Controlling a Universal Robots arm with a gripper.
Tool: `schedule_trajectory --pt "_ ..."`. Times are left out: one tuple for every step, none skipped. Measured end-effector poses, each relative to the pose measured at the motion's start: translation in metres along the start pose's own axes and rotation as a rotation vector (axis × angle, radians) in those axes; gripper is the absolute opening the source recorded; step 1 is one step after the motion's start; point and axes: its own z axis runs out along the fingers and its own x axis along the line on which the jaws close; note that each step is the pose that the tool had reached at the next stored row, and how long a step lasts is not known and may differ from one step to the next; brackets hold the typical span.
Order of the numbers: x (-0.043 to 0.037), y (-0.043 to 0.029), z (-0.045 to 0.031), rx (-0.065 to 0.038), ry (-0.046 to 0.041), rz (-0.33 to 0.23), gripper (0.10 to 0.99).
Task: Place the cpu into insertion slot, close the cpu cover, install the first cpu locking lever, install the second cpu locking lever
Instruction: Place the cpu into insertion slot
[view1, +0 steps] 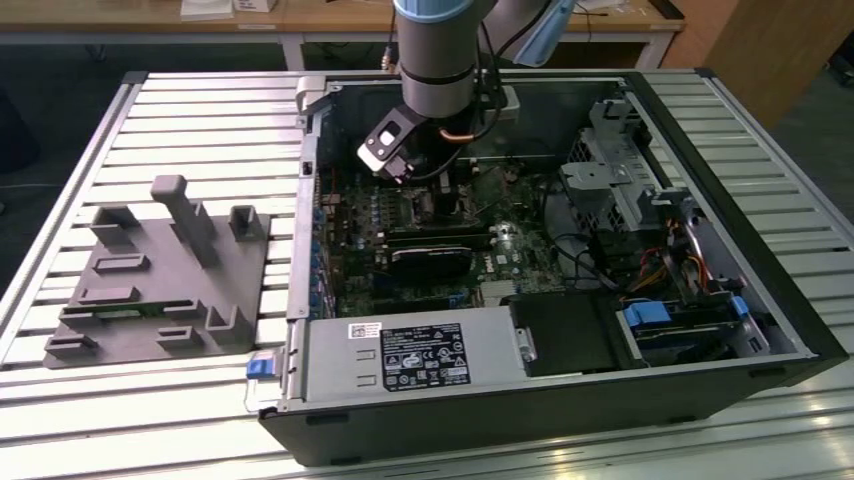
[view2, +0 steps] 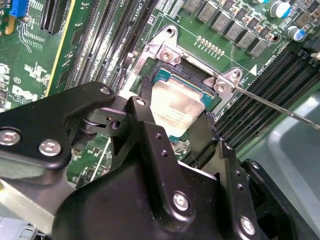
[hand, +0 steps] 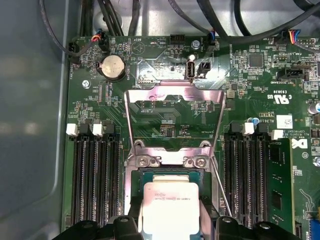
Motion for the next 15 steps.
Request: schedule_trajectory --pt "0.0000 0.0000 0.0000 0.000 -0.0001 0.000 0.537" --pt "0.0000 0.0000 0.0001 0.000 0.0000 0.000 0.537" --pt "0.0000 0.0000 0.0001 0.000 0.0000 0.000 0.537" --pt "0.0000 0.0000 0.0002 0.000 0.0001 0.000 0.537" --pt "0.0000 0.0000 0.0002 0.000 0.0001 0.000 0.537" --pt "0.0000 0.0000 0.0002 0.000 0.0001 0.000 0.537" --pt "0.0000 0.0000 0.0003 0.000 0.0001 0.000 0.537" --pt "0.0000 0.0000 0.0003 0.000 0.0001 0.000 0.537" --pt "0.0000 0.0000 0.0003 0.000 0.0003 0.000 0.537" --pt "0.0000 0.0000 0.0004 0.000 0.0003 0.000 0.549" --pt "0.0000 0.0000 0.0004 0.000 0.0002 0.000 0.549" --pt "0.0000 0.0000 0.0004 0.000 0.0001 0.000 0.612" --pt "0.0000 0.0000 0.0004 0.000 0.0001 0.000 0.612" --pt "0.0000 0.0000 0.0004 0.000 0.0001 0.000 0.612" --pt "0.0000 0.0000 0.0005 0.000 0.0001 0.000 0.612"
